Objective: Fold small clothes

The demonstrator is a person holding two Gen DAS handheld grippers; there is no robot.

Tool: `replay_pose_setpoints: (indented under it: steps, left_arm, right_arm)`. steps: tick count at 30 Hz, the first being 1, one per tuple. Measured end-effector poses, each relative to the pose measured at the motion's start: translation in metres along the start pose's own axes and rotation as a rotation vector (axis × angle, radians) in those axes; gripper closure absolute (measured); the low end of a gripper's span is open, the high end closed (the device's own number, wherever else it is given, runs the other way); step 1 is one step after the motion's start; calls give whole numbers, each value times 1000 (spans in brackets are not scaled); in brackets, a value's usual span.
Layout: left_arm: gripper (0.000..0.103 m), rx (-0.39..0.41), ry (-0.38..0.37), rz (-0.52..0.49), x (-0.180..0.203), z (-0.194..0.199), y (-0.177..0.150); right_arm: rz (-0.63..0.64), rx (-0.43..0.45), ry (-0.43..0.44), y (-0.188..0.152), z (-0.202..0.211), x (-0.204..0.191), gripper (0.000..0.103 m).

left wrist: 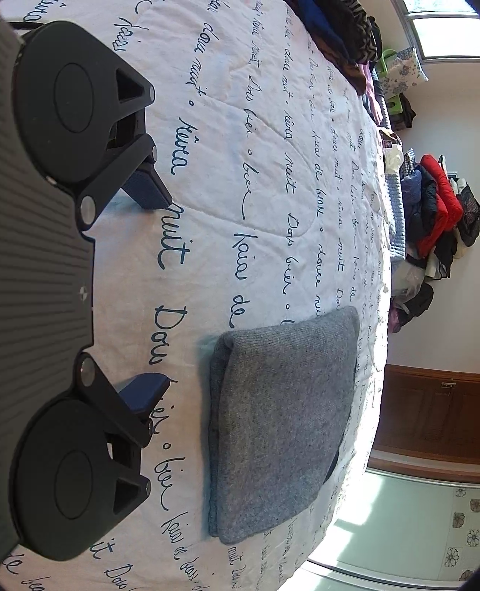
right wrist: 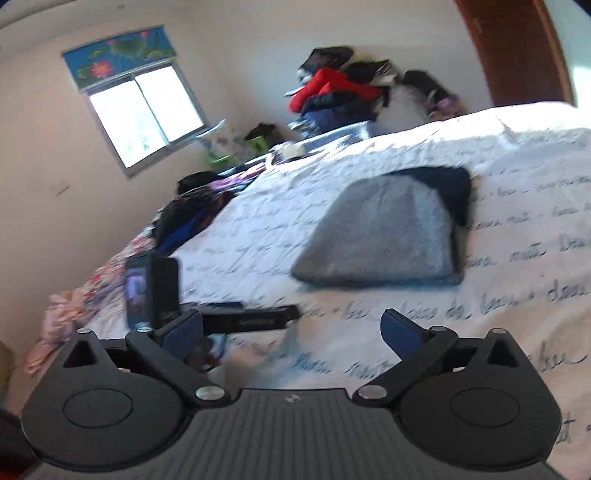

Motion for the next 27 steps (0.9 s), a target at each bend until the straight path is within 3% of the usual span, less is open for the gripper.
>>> replay_pose_setpoints:
  steps: [3,9,16,27]
  left_arm:
    - [8,12,7,-7,1,-1,-1]
    - [5,32,22,-18,0,-3,-4]
    - [1,28,33,-27,1,-7,-7]
    - [0,56,47,-34,2,-7,-13]
  right_arm:
    - [115,-26,-217,-15,-32,13,0]
    - [164,-55,-374,-44,-78,39,0]
    - [207,-66,-428,-56,-79,53,0]
    - [274,-77,-443,-62,-90,52,0]
Point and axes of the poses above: each gripper's, at about its wrist camera, not at the fingertips, and z roughly against the way its jaws point, x to its right, y to its top, the point moved 6 cm from there along -z, roughly the way its jaws point, and after that the axes turned 15 degrees about x, right-handed, at the moved point
